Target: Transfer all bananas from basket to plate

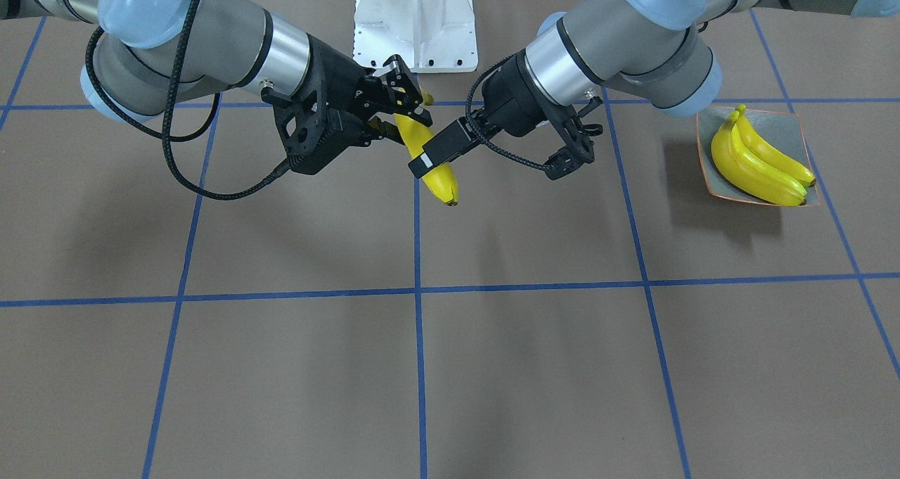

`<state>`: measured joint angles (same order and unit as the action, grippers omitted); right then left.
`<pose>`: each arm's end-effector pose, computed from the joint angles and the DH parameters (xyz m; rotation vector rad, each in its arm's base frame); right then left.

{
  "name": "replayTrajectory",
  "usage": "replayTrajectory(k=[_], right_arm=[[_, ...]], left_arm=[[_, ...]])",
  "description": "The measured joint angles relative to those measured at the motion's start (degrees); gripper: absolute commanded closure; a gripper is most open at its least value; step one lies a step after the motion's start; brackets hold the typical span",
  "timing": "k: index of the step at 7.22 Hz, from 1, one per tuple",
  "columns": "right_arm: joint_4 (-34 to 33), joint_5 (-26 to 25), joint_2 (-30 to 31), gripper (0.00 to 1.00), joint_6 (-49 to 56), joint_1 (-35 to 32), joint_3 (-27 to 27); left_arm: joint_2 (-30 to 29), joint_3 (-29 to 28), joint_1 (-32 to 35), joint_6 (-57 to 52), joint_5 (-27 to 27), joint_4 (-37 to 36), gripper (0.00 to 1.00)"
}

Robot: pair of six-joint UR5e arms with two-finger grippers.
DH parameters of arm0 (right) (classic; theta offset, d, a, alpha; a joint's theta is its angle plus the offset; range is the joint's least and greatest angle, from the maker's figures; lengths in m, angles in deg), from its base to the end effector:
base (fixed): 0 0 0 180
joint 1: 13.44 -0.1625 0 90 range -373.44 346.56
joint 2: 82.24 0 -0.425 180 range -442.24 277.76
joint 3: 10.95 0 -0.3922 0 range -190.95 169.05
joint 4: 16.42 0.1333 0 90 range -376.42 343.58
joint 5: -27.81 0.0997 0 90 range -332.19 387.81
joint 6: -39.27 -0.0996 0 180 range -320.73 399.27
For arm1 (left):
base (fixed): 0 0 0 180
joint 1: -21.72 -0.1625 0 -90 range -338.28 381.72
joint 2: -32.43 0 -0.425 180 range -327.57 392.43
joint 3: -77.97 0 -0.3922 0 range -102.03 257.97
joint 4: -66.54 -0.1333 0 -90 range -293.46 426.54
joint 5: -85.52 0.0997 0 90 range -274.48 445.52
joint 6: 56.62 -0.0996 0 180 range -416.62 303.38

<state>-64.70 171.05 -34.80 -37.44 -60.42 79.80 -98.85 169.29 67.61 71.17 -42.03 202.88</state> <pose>-0.3981 -0.5050 0.1124 0.0391 -1.5224 -0.2186 0.4002 -0.5172 0.1182 -0.4134 1.5376 -0.6413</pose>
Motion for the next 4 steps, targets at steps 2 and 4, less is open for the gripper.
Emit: replayTrajectory(k=[2, 4], right_arm=[[1.1, 0.0, 0.1, 1.0, -0.8, 0.1, 0.0], [1.3, 0.1, 0.2, 0.01, -0.9, 0.1, 0.0]], left_arm=[[0.0, 0.0, -0.1, 0.0, 0.2, 0.1, 1.0], [0.1, 0.1, 0.0, 0.1, 0.3, 0.5, 1.0]])
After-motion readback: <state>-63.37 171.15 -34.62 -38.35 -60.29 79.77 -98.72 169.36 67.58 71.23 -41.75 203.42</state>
